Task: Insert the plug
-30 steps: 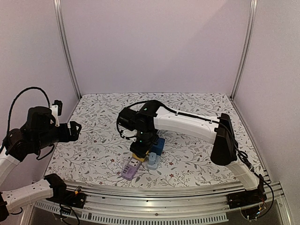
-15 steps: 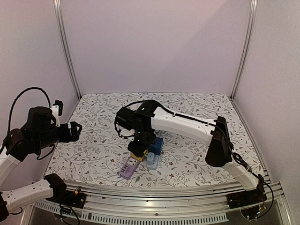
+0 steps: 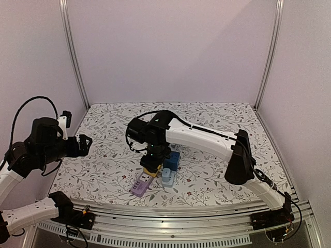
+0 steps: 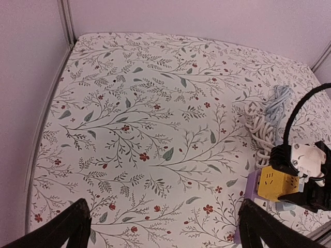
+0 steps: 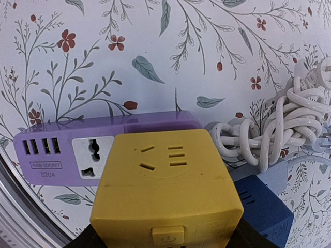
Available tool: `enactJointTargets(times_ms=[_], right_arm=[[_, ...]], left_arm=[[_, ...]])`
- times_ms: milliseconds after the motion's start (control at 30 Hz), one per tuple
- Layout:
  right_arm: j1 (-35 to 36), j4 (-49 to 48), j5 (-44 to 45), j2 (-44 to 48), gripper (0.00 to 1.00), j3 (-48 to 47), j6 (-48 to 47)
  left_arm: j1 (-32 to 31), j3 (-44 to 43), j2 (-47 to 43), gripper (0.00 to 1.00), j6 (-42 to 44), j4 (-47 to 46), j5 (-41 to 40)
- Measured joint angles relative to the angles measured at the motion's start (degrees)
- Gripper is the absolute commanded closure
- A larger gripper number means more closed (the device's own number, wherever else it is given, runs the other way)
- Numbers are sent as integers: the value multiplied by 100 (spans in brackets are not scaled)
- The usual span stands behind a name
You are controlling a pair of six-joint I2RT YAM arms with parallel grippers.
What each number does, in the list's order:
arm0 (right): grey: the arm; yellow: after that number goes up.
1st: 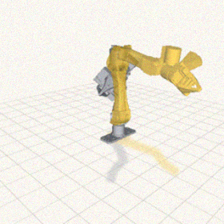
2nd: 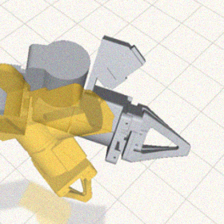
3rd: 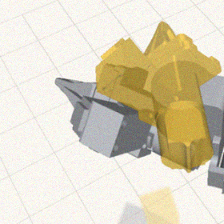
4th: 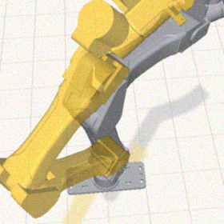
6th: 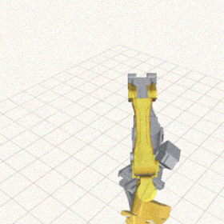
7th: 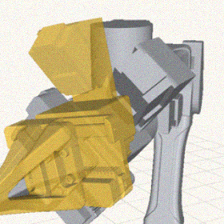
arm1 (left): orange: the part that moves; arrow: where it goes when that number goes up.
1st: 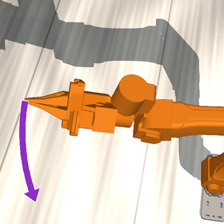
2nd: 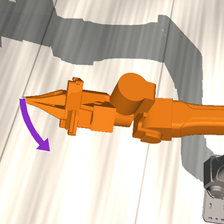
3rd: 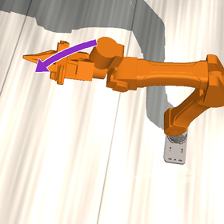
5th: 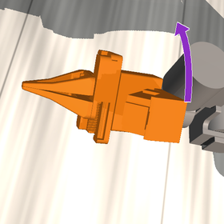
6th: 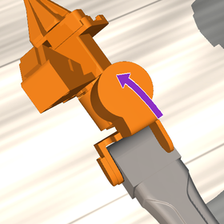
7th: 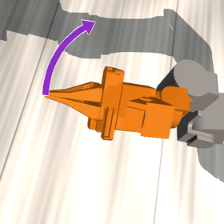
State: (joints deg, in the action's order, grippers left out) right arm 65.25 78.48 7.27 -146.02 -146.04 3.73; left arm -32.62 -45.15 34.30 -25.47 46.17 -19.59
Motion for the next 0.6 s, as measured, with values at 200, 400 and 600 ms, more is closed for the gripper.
enactJointTargets(times_ms=[200, 400, 600], right_arm=[[0, -20, 63, -48, 42, -107, 13], [4, -48, 168, -24, 25, -101, 20], [-17, -57, 400, 11, 14, 11, 17]], left_arm=[[0, 9, 74, 0, 28, -13, 70], [0, 13, 74, 0, 39, -15, 81], [0, 13, 74, 0, 39, -28, 81]])
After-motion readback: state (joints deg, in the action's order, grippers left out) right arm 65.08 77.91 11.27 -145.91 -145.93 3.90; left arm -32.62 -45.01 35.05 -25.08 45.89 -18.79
